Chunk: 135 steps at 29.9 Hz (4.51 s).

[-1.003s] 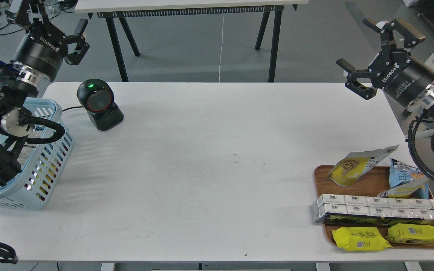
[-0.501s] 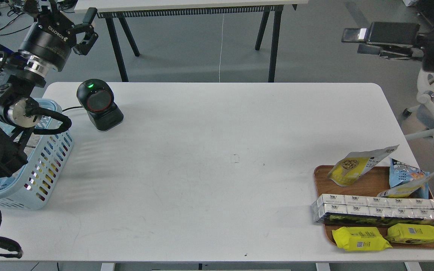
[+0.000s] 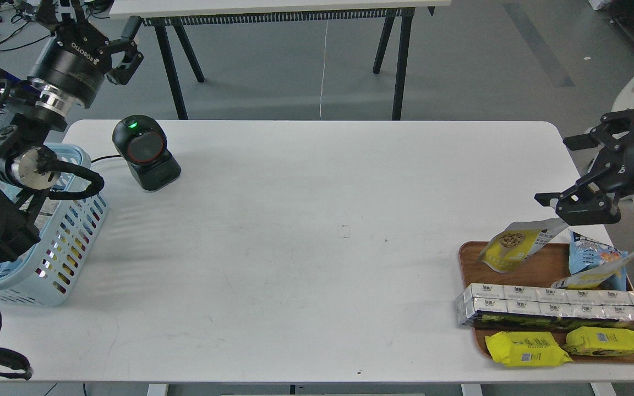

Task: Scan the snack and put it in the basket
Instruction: 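Grasp the yellow snack packet on the tray with the right gripper and lift, then carry the yellow packet toward the scanner and release it on the table, then withdraw the right gripper away from the packet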

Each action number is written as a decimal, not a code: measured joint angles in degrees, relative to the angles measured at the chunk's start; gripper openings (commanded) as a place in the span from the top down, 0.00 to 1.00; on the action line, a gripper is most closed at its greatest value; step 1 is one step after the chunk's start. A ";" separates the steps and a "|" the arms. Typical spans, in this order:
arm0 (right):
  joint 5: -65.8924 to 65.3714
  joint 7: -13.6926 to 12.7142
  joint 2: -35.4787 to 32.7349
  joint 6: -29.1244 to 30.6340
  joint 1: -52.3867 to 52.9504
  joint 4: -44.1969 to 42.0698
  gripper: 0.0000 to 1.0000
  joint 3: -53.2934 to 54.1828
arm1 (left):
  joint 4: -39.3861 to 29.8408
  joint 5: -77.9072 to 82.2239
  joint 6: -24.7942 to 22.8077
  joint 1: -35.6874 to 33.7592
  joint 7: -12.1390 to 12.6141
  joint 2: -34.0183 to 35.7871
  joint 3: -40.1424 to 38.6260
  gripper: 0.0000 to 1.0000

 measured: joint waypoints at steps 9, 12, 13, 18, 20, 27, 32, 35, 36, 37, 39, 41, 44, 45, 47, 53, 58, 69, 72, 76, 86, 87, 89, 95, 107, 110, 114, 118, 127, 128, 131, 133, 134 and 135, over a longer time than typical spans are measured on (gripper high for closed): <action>-1.17 -0.01 1.85 0.00 -8.46 -2.14 0.04 -0.09 | 0.22 0.00 0.00 0.14 0.00 0.04 0.00 0.00; -1.18 -0.01 3.01 0.00 -9.17 -4.07 0.05 -0.09 | 0.28 0.00 0.00 0.15 0.00 -0.14 0.00 0.00; -1.18 -0.01 3.44 0.00 -9.34 -4.62 0.06 -0.12 | 0.29 0.00 0.00 0.15 0.00 -0.17 0.00 0.00; -1.17 -0.01 5.72 0.00 -10.24 -7.45 0.08 -0.17 | 0.38 0.06 0.00 0.15 0.00 -0.20 0.00 0.00; -1.17 -0.27 6.98 0.01 -10.71 -8.99 0.09 -0.17 | 0.43 0.08 0.00 0.21 0.00 -0.19 0.00 0.00; -1.17 -0.92 11.55 0.02 -13.08 -13.31 0.24 0.00 | 0.49 0.09 0.00 1.05 0.00 -0.06 0.00 0.00; -1.17 -2.04 14.61 0.02 -14.76 -16.08 0.66 0.45 | 0.49 0.09 0.00 1.35 0.00 0.16 0.00 0.00; -1.17 -2.64 15.45 0.02 -14.93 -16.47 0.97 0.46 | 0.49 0.09 0.00 1.39 0.00 0.31 0.00 0.00; -1.17 -2.94 15.63 0.02 -14.95 -16.53 1.00 0.49 | 0.49 0.09 0.00 1.44 0.00 0.31 0.00 0.00; -1.17 -3.41 15.79 0.02 -14.95 -16.56 1.00 0.55 | 0.49 0.09 0.00 1.46 0.00 0.32 0.00 0.00; -1.16 -4.86 16.08 0.02 -14.97 -16.56 1.00 0.74 | 0.49 0.09 0.00 1.46 0.00 0.32 0.00 0.00; -1.16 -6.08 16.18 0.02 -14.97 -16.54 1.00 0.91 | 0.49 0.09 0.00 1.46 0.00 0.32 0.00 0.00; -1.16 -6.78 16.11 0.02 -14.97 -16.46 1.00 1.08 | 0.49 0.09 0.00 1.47 0.00 0.28 0.00 0.00; -1.16 -6.85 16.00 0.02 -14.96 -16.40 1.00 1.14 | 0.49 0.09 0.00 1.47 0.00 0.26 0.00 0.00; -1.16 -6.90 15.81 0.02 -14.95 -16.32 1.00 1.20 | 0.49 0.09 0.00 1.47 0.00 0.25 0.00 0.00; -1.16 -6.91 15.53 0.02 -14.89 -15.88 1.00 2.08 | 0.49 0.09 0.00 1.56 0.00 0.31 0.00 0.00; -1.16 -6.88 15.29 0.02 -14.87 -14.09 1.00 5.39 | 0.49 0.09 0.00 1.56 0.00 0.48 0.00 0.00; -1.17 -6.89 24.95 0.01 -11.65 -10.66 1.00 13.89 | 0.72 -0.06 -0.01 1.56 0.00 0.53 -0.06 0.00; -1.17 -6.90 30.01 0.00 -9.29 -10.77 1.00 13.87 | 1.59 -0.15 0.00 1.56 0.00 0.53 -0.11 0.00; -1.16 -6.79 37.77 0.00 -7.08 -11.29 1.00 13.44 | 2.11 -0.53 -0.01 1.56 0.00 0.53 -0.30 0.00; -1.17 -6.93 52.21 0.01 -5.93 -14.61 1.00 9.71 | 2.16 -0.67 0.00 1.56 0.00 0.59 -0.42 0.00; -1.17 -6.95 53.10 0.00 -5.80 -14.65 1.00 9.25 | 2.13 -0.60 0.00 1.56 0.00 0.60 -0.42 0.00; -1.16 -7.02 54.49 0.00 -5.59 -14.89 1.00 8.57 | 2.12 -0.50 0.00 1.56 0.00 0.61 -0.39 0.00; -1.17 -7.13 57.75 0.01 -5.51 -16.89 1.00 7.85 | 2.19 -0.62 0.00 1.64 0.00 0.61 -0.35 0.00; -1.17 -8.70 64.00 0.01 -6.00 -21.42 0.20 7.04 | 2.68 -0.71 0.00 2.27 0.00 0.68 -0.40 0.00; -1.17 -8.82 65.05 0.01 -6.06 -22.70 0.02 6.86 | 2.68 -0.71 0.00 2.40 0.00 0.68 -0.44 0.00; -0.29 -9.46 65.47 0.02 -5.70 -24.95 0.02 8.73 | 2.68 -0.59 0.00 2.46 0.00 0.89 -0.46 0.00; 12.00 -12.10 64.96 0.03 -4.77 -30.40 0.02 14.41 | 2.31 -0.18 0.00 2.32 0.00 1.52 -0.62 0.00; 40.44 -16.99 57.00 0.03 -5.76 -44.11 0.02 26.15 | -0.34 0.11 -0.02 -9.53 0.00 6.70 0.08 0.00; 43.82 -17.01 55.82 0.03 -6.30 -45.61 0.02 27.21 | -0.36 0.11 0.00 -11.21 0.00 7.05 0.58 0.00; 55.11 -17.06 52.55 0.03 -8.29 -49.63 0.02 29.46 | -0.38 0.10 0.00 -17.42 0.00 7.47 5.67 0.00; 63.15 -17.09 50.08 0.02 -9.80 -51.07 0.02 30.03 | -0.41 0.11 -0.02 -22.67 0.00 7.48 11.83 0.00; 67.12 -17.10 48.71 0.02 -10.77 -51.38 0.02 30.15 | -0.42 0.17 -0.02 -25.55 0.00 7.40 15.46 0.00; 70.25 -17.11 47.57 0.00 -11.71 -51.53 0.02 30.21 | -0.43 0.28 -0.02 -28.07 0.00 7.26 18.69 0.00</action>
